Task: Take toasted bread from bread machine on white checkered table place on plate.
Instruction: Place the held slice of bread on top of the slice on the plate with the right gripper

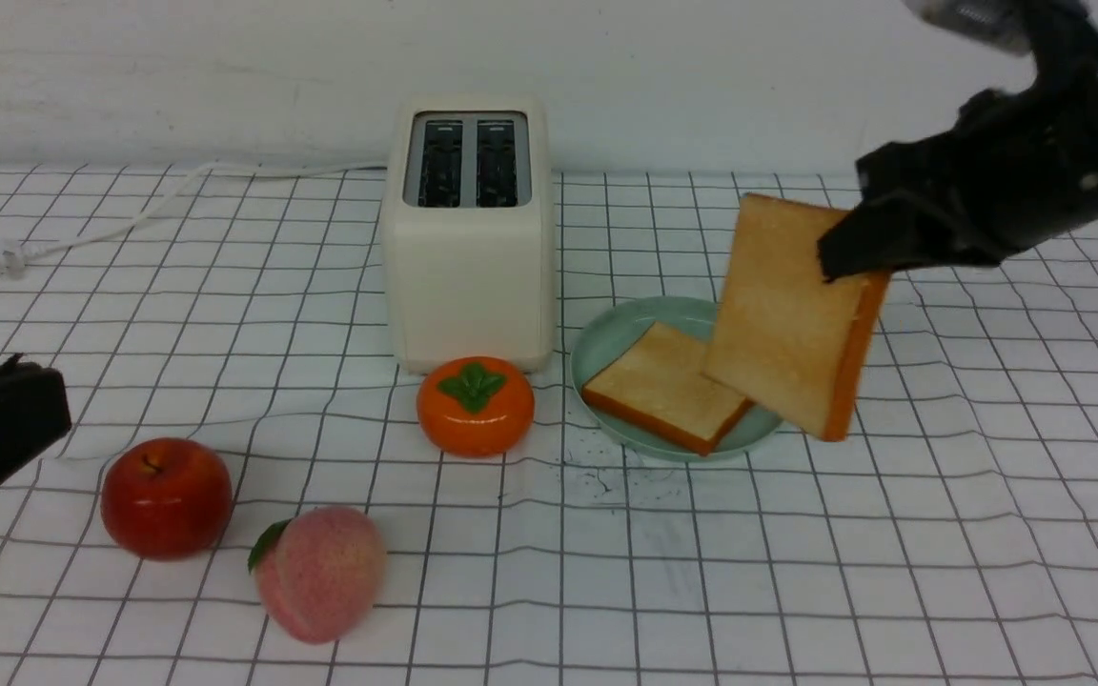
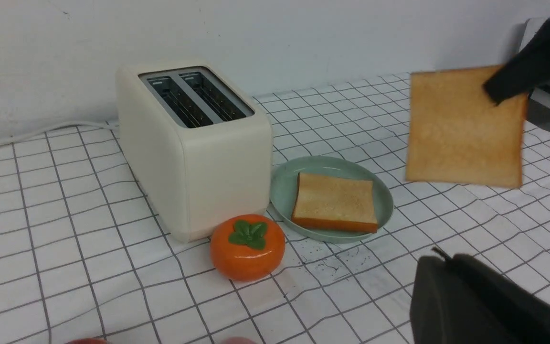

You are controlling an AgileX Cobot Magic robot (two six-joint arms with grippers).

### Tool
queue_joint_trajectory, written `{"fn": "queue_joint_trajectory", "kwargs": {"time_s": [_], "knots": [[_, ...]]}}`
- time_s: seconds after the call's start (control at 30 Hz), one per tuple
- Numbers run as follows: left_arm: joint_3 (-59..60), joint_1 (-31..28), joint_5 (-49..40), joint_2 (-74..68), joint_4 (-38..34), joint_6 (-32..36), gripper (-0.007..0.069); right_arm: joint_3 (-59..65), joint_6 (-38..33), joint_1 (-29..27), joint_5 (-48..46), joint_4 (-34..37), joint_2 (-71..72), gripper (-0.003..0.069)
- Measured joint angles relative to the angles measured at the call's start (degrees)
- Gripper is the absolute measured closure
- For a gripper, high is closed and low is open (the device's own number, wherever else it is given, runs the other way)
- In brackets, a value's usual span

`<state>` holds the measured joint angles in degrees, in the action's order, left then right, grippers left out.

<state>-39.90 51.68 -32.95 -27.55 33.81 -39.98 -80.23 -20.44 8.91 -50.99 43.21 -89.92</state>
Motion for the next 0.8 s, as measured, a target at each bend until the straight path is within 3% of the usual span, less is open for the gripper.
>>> {"fn": "queue_joint_trajectory", "kwargs": {"time_s": [0.17, 0.33, 0.7, 0.8], "knots": [[0.0, 0.0, 0.0, 0.0, -0.3, 0.0, 0.0637, 0.8, -15.2, -0.8, 5.8, 23.4, -11.4, 0.0547], [0.0, 0.0, -0.1, 0.0, -0.4, 0.0, 0.0637, -0.1, -22.6, -0.8, 12.1, 34.3, -19.8, 0.0547], [0.0, 0.0, -0.2, 0.0, -0.6, 0.0, 0.0637, -2.2, -22.0, -0.9, 16.4, 36.6, -25.9, 0.0534], [0.0, 0.0, -0.2, 0.0, -0.6, 0.0, 0.0637, -2.2, -19.9, -0.9, 16.5, 34.5, -26.1, 0.0450]]}}
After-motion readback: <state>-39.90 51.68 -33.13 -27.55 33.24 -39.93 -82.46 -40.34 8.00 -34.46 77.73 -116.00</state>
